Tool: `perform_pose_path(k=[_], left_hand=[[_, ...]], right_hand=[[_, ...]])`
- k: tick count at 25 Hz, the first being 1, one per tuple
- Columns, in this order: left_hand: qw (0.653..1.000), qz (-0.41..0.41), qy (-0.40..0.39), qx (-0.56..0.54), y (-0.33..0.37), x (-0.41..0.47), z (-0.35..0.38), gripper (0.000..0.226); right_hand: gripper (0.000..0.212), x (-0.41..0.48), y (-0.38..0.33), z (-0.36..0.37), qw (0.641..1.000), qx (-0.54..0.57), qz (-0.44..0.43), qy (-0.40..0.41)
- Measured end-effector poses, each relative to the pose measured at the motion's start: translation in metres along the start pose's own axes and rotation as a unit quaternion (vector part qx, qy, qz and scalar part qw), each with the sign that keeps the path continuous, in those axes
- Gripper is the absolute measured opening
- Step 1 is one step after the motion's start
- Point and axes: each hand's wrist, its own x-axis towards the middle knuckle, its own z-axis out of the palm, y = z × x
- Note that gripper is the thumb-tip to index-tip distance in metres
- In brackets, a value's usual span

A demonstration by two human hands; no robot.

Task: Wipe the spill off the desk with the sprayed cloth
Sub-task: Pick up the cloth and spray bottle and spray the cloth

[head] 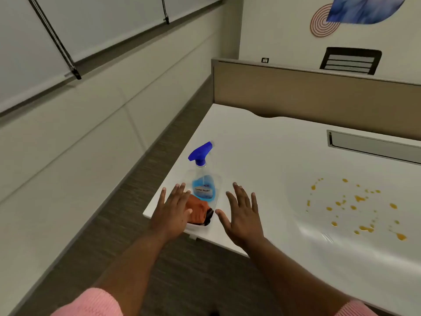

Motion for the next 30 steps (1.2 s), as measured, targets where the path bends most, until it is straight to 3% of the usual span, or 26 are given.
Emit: perform_pose_path(k=[4,10,18,26,30], left_hand=[[0.999,-0.008,-0.052,0.013,-0.007,0.019,-0.005,0.060],[0.996,0.076,-0.033,-0.036,-0.014,0.028,-0.001,0.057],[0.988,0.118,-0.101,0.007,-0.012,0.039,0.004,0.075],[0.992,0.102,-0.044,-0.062,-0.007,0.038,0.008,0.037],[0.985,0.056,-0.006,-0.161,-0.008,0.036,-0.003,0.029]], right_hand=[[0.096,0.008,-0.017,0.010,0.999,-0.019,-0.003,-0.041],[0.054,0.027,-0.033,0.027,0.998,-0.015,-0.003,-0.067],[0.046,0.042,-0.043,0.039,0.997,-0.007,0.023,-0.069],[0.049,0.041,-0.046,0.031,0.998,0.022,-0.001,-0.057],[0.029,0.042,-0.047,0.029,0.997,0.066,-0.022,-0.017]])
